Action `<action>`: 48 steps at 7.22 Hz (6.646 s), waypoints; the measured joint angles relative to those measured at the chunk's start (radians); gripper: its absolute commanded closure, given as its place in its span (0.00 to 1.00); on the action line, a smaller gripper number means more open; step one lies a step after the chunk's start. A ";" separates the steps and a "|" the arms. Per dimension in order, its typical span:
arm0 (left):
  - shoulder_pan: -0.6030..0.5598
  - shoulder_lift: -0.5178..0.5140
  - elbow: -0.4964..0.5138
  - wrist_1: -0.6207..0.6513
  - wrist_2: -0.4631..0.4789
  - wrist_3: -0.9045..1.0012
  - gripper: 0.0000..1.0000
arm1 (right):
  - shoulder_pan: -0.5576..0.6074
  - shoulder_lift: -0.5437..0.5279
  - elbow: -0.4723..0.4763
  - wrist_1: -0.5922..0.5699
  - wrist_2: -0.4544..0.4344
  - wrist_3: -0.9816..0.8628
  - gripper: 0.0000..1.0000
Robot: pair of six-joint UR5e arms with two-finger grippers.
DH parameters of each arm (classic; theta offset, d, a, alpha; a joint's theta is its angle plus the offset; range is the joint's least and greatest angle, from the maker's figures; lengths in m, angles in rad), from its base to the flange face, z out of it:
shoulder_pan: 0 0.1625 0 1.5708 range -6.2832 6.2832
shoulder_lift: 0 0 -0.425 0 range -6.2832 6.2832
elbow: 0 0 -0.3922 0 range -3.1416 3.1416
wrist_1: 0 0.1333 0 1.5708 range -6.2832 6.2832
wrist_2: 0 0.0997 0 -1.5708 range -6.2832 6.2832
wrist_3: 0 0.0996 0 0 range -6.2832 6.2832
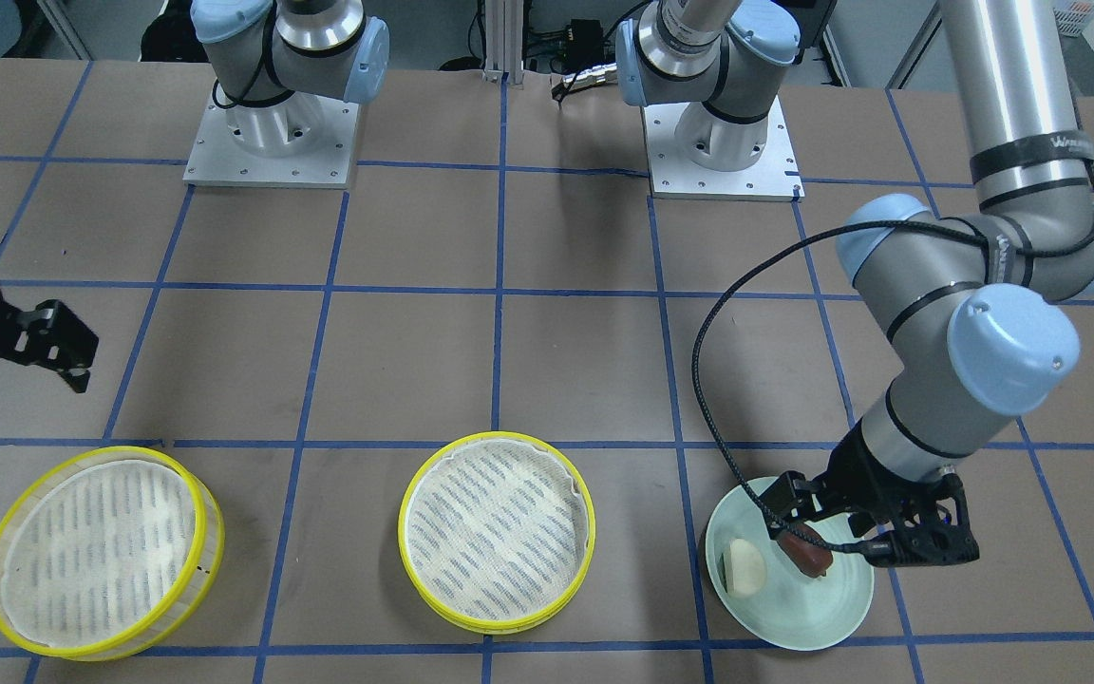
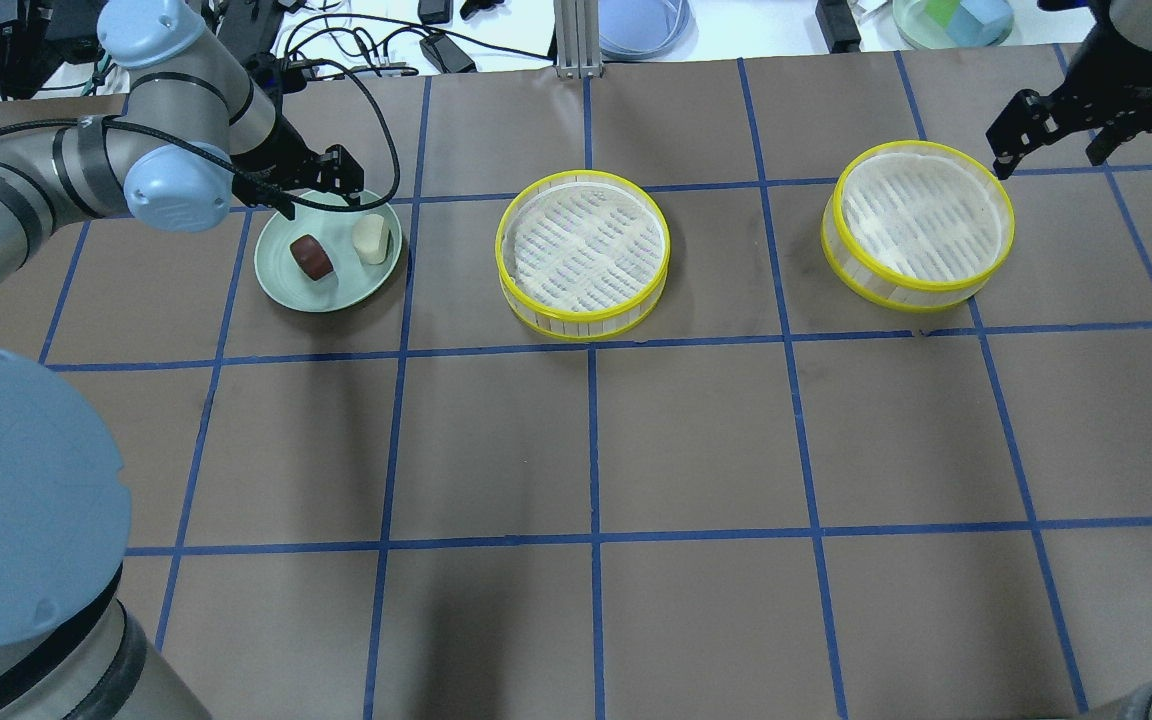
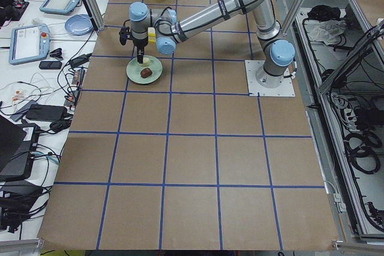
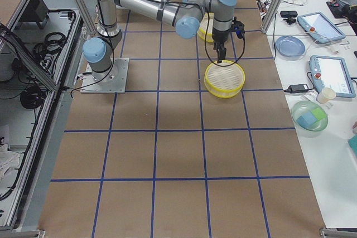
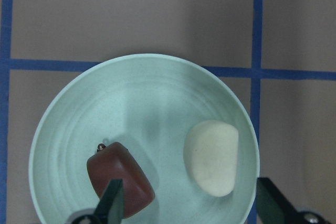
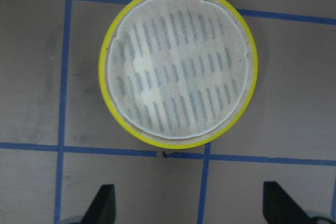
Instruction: Stack buns with steamer
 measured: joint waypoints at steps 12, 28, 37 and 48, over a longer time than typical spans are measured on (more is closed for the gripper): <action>-0.066 0.007 0.065 0.069 -0.101 -0.214 1.00 | -0.075 0.303 -0.014 -0.320 0.119 -0.064 0.45; -0.031 0.092 -0.002 -0.012 0.009 -0.210 0.00 | 0.083 0.152 -0.016 -0.187 0.001 0.119 1.00; 0.044 -0.059 -0.022 -0.011 0.105 -0.372 0.82 | 0.580 0.141 -0.022 -0.180 -0.062 0.790 1.00; 0.012 0.161 0.031 -0.019 0.049 -0.380 1.00 | 0.598 0.212 -0.033 -0.234 -0.035 0.860 1.00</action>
